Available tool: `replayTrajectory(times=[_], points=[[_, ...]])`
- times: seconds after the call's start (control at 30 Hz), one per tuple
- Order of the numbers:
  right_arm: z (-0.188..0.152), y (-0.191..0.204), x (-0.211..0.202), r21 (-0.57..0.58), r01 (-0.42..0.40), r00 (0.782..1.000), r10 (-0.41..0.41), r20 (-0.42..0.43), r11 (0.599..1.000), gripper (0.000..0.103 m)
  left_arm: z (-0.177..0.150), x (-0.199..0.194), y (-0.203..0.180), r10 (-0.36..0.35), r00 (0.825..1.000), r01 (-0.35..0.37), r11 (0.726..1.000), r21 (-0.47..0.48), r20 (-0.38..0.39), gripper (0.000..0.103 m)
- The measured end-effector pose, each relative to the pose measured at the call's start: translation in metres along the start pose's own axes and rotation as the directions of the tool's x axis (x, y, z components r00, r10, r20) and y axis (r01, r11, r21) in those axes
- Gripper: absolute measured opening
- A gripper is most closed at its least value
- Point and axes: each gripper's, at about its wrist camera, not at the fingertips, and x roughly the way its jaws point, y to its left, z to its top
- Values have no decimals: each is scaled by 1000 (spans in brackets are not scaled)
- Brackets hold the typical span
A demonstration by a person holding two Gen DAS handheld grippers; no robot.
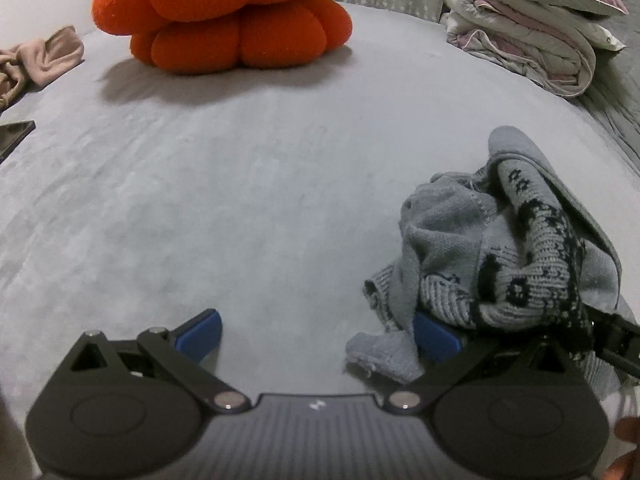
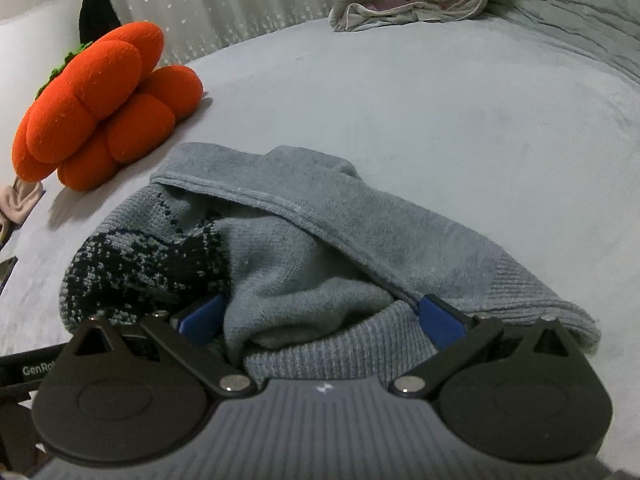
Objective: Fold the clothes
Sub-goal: 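Close the right gripper on the sweater while the left gripper grasps another edge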
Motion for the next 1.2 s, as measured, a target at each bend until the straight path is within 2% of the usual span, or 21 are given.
replayTrajectory(times=[0.17, 0.43, 0.6, 0.67, 0.7, 0.73, 0.77, 0.83, 0.97, 1.07, 1.13, 1.17, 1.2], points=[[-3, -1, -2, 7, -14, 999, 14, 34, 1000, 103, -2, -1, 2, -18, 1000, 18, 1000, -5, 20, 103], [1, -5, -9, 14, -31, 999, 30, 26, 999, 103, -2, -9, 10, -75, 997, 75, 997, -15, 33, 102], [0, -5, -15, 10, -35, 999, 35, 42, 999, 85, -1, -15, 9, -101, 993, 102, 995, -11, 56, 96], [0, -3, -19, 8, -36, 998, 35, 56, 999, 71, -2, -18, 6, -111, 991, 111, 994, 4, 72, 93], [0, -2, -20, 2, -37, 997, 37, 62, 999, 67, -2, -20, 5, -116, 990, 115, 993, 12, 79, 90], [0, -1, -23, -6, -43, 996, 44, 71, 999, 55, -2, -22, 4, -122, 989, 121, 992, 18, 86, 86], [0, 0, -26, -13, -52, 995, 53, 79, 999, 39, -2, -24, 3, -130, 987, 128, 991, 22, 93, 84], [1, 1, -31, -12, -87, 992, 88, 85, 996, 23, -1, -27, 2, -146, 984, 144, 989, 28, 103, 72], [0, 3, -41, -17, -95, 991, 96, 95, 995, 19, -1, -33, -1, -180, 977, 177, 984, 38, 112, 54], [0, 2, -48, -20, -104, 989, 106, 101, 994, 17, -1, -35, -5, -199, 974, 194, 979, 58, 108, 34], [-1, 4, -56, -27, -118, 987, 120, 107, 993, 17, -2, -38, -8, -212, 971, 205, 976, 75, 107, 16], [-1, 5, -59, -27, -123, 986, 125, 108, 992, 17, -3, -39, -9, -213, 971, 204, 975, 85, 111, 12], [-2, 5, -63, -27, -129, 985, 131, 108, 991, 17, -4, -40, -10, -213, 970, 202, 975, 96, 115, 4]])
